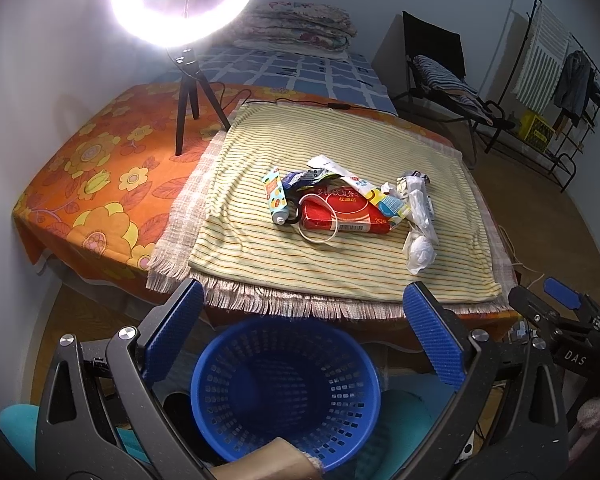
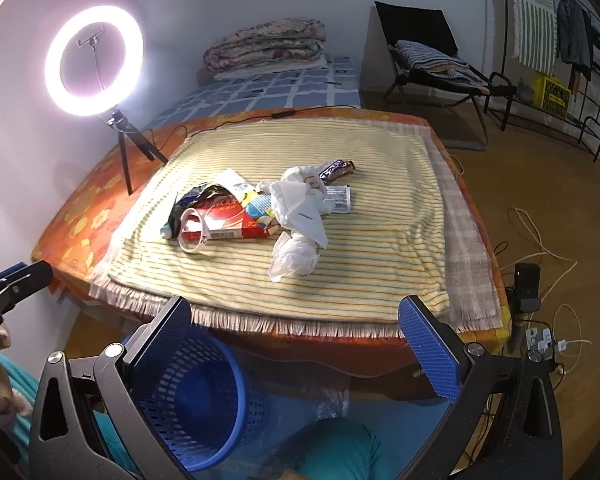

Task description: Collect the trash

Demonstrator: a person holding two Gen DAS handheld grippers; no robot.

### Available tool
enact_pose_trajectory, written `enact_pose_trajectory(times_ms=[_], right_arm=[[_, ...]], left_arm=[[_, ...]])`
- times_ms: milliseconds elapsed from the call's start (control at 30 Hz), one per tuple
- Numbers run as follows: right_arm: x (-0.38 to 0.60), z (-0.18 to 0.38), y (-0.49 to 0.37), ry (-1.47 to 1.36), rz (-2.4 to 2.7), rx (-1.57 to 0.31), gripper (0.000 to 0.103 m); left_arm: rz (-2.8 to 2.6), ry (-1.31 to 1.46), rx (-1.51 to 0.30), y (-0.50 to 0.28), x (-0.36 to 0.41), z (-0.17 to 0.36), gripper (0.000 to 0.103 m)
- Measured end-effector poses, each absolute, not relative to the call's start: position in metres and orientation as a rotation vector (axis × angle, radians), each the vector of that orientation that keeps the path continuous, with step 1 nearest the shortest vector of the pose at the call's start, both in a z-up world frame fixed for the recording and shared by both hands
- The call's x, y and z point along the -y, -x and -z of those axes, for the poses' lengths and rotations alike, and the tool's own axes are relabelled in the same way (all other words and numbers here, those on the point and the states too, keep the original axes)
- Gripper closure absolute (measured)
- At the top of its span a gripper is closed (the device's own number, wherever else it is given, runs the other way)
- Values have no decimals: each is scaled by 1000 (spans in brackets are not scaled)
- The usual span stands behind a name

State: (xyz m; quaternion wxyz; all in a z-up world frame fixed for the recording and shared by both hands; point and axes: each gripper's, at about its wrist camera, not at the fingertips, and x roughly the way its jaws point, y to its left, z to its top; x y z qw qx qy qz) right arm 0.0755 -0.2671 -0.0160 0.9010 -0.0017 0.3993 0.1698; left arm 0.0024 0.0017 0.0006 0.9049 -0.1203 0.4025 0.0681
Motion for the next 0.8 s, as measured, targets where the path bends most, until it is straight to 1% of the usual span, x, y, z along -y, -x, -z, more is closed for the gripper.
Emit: enact_pose_trajectory(times_ms=[500,800], right_arm=[[260,14,-75,55,-336,-792,0],[255,19,-77,88,-323,-810,0]], left_arm=[[-142,246,-833,-3,-1,1,1],[-144,244,-834,-3,-1,1,1]])
